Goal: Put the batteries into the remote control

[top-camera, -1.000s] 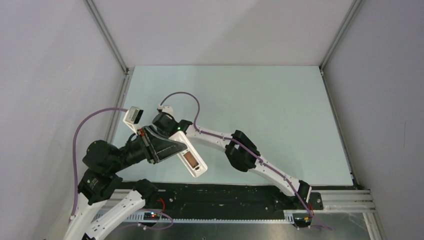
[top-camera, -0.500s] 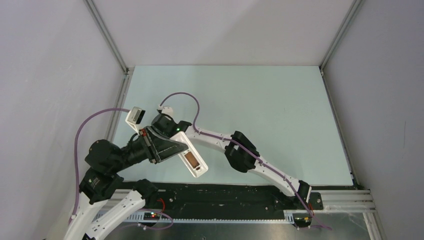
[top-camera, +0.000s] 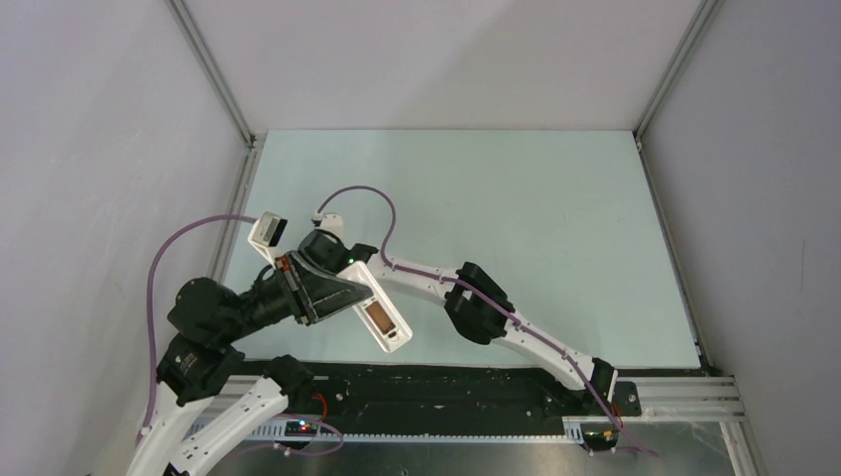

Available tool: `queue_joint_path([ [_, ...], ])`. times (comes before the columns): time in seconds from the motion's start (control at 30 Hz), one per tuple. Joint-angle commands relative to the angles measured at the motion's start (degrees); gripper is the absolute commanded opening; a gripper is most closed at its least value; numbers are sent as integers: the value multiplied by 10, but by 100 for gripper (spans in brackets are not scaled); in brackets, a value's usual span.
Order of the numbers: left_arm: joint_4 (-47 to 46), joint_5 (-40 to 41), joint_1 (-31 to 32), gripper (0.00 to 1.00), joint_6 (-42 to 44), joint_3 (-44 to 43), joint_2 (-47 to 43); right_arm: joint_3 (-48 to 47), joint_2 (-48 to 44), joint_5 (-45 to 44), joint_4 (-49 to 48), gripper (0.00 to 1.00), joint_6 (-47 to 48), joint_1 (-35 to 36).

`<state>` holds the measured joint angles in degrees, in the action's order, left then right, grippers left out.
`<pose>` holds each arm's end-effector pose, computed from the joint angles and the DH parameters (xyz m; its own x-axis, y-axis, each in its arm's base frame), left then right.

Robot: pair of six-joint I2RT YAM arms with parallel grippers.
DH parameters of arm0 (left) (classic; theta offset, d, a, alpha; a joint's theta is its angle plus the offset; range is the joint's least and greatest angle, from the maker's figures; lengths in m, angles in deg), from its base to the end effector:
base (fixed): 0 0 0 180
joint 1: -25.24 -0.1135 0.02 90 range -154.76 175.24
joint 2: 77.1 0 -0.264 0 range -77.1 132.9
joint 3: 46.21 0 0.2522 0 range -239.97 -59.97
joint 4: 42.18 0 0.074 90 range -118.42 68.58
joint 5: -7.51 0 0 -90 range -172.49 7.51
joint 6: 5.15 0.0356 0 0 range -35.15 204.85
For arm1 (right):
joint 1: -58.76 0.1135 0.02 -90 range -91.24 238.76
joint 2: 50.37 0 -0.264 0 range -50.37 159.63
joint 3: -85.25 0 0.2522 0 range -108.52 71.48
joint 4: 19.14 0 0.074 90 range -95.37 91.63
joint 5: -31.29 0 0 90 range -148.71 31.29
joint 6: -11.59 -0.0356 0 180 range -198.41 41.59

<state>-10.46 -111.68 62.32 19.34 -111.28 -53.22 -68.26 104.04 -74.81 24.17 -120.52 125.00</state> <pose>0.0470 -0.0573 0.4038 -0.7739 -0.4110 -0.4819 0.4967 0.0782 -0.8644 0.2459 0.5340 0.1481 -0.7444 -0.0919 -0.6614 -0.4045 0.8501 0.3372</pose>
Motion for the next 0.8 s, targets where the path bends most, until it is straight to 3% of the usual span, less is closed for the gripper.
queue_joint_path([
  [0.0, -9, -13, -3, 0, 2, 4, -8, 54, 37, -19, 127, 22, 6, 4],
  [0.77, -10, -8, -3, 0, -2, 7, -10, 213, -68, -86, 65, 13, -46, 6],
])
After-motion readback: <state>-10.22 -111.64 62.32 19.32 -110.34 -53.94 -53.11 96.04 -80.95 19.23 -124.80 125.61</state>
